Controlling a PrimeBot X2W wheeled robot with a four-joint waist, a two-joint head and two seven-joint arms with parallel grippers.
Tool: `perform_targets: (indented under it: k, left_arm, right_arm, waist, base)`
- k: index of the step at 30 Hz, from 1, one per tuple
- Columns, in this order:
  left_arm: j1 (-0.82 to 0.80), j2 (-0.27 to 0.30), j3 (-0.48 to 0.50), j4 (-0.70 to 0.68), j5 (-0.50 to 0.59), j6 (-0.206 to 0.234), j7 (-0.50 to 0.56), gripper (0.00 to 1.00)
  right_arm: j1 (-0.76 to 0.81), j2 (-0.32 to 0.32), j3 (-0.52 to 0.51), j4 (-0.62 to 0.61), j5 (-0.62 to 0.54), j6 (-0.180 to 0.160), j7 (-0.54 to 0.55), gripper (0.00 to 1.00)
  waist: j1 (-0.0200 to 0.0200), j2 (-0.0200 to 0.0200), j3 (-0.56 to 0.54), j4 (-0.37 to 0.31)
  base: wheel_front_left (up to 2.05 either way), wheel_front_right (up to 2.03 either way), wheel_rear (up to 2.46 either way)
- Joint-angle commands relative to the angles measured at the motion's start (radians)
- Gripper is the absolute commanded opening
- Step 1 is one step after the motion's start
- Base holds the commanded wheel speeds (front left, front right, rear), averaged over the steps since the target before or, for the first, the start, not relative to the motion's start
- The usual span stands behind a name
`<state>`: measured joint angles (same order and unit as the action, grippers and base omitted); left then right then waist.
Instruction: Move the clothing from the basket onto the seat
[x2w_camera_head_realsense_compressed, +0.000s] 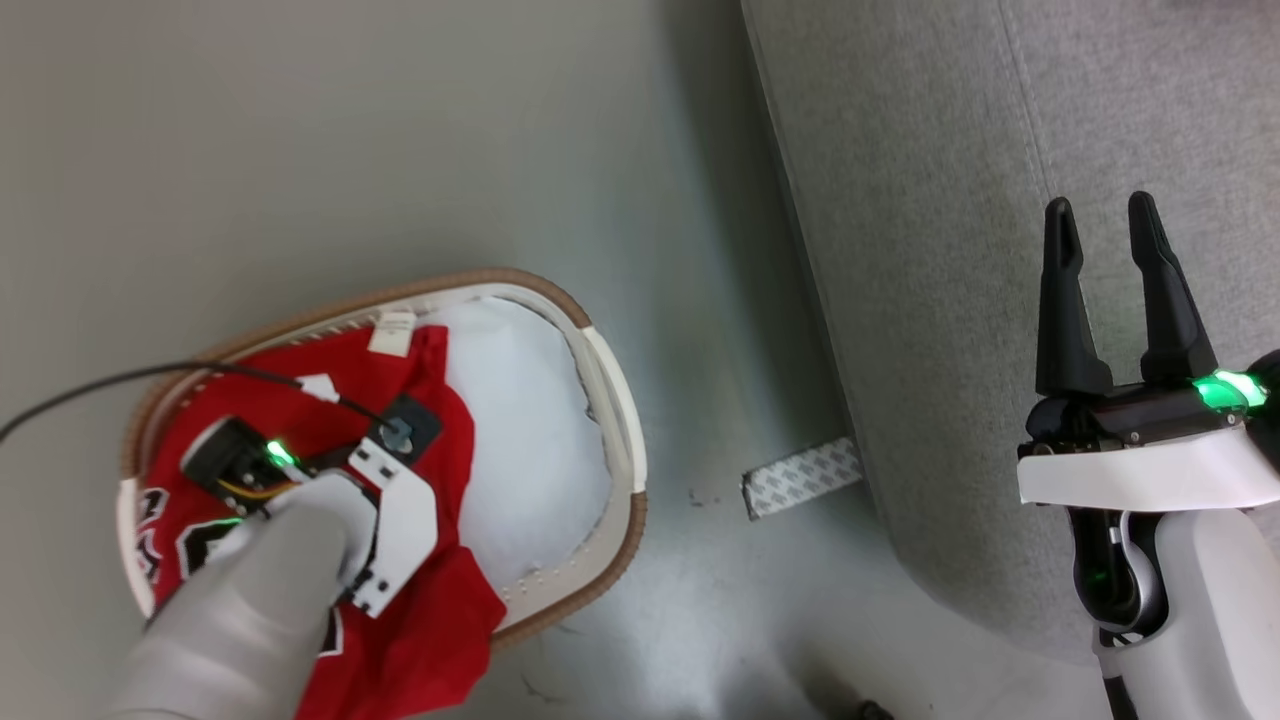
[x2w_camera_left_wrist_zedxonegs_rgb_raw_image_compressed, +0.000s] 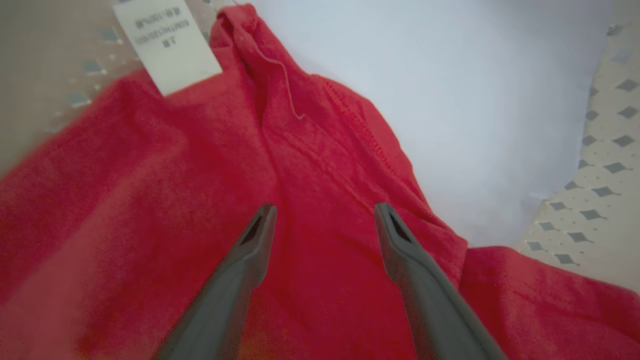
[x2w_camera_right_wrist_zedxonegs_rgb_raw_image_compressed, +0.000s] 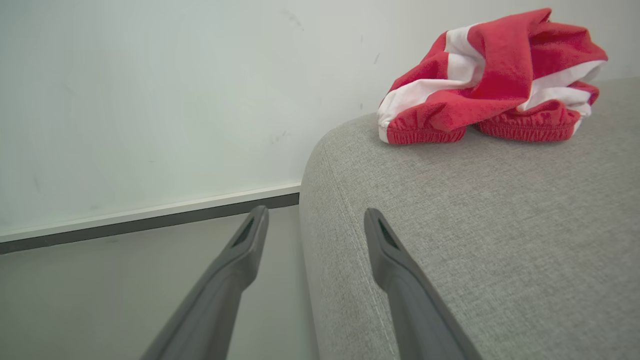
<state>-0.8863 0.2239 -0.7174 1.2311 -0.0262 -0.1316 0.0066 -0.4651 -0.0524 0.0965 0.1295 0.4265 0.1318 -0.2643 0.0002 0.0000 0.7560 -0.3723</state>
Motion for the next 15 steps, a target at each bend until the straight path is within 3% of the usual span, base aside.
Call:
perform_targets:
  k: [1, 15]
  left_arm:
    - [-0.015, 0.014, -0.006, 0.009, -0.004, 0.002, 0.008, 1.0]
    - [-0.065, 0.062, -0.165, 0.051, -0.063, 0.002, 0.146, 1.0]
  right_arm:
    - [-0.014, 0.003, 0.004, -0.003, 0.007, -0.002, 0.0, 1.0]
    - [-0.051, 0.003, 0.05, -0.013, 0.062, -0.002, 0.0, 1.0]
  waist:
    - [-0.0002, 0.0, 0.031, -0.022]
    - [-0.0002, 0.0, 0.139, -0.096]
  base:
    - [0.0, 0.0, 0.0]
    - [0.0, 0.0, 0.0]
